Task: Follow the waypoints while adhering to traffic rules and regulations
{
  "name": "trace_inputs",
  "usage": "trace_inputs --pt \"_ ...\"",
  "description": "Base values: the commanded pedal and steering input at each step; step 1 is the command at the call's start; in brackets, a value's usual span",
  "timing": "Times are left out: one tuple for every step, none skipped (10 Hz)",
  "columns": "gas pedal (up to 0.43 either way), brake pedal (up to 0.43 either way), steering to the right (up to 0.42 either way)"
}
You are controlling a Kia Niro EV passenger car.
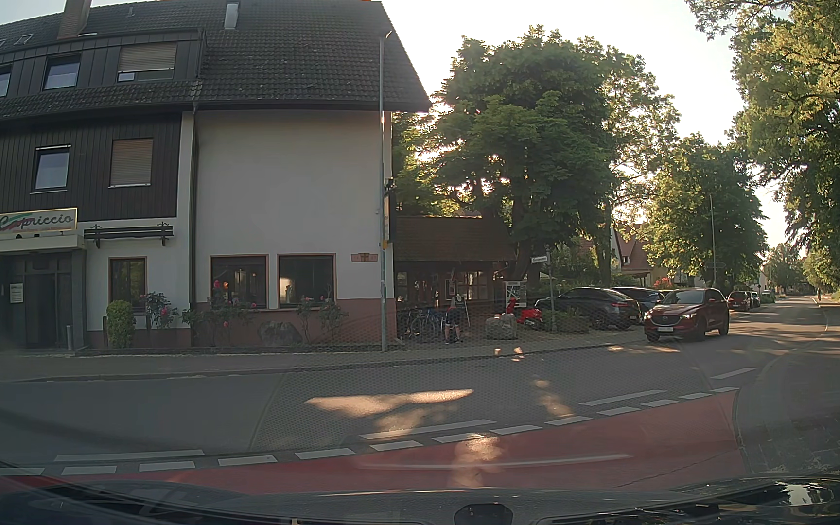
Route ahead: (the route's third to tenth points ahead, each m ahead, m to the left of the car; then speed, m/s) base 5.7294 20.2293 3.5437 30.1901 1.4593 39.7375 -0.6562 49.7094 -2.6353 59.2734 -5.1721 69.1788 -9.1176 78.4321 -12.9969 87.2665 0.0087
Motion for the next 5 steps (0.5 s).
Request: trace_inputs --pt "0.0 0.238 -0.042" --pt "0.0 0.238 -0.042" --pt "0.0 0.238 -0.042" --pt "0.0 0.238 -0.042" --pt "0.0 0.238 -0.042"
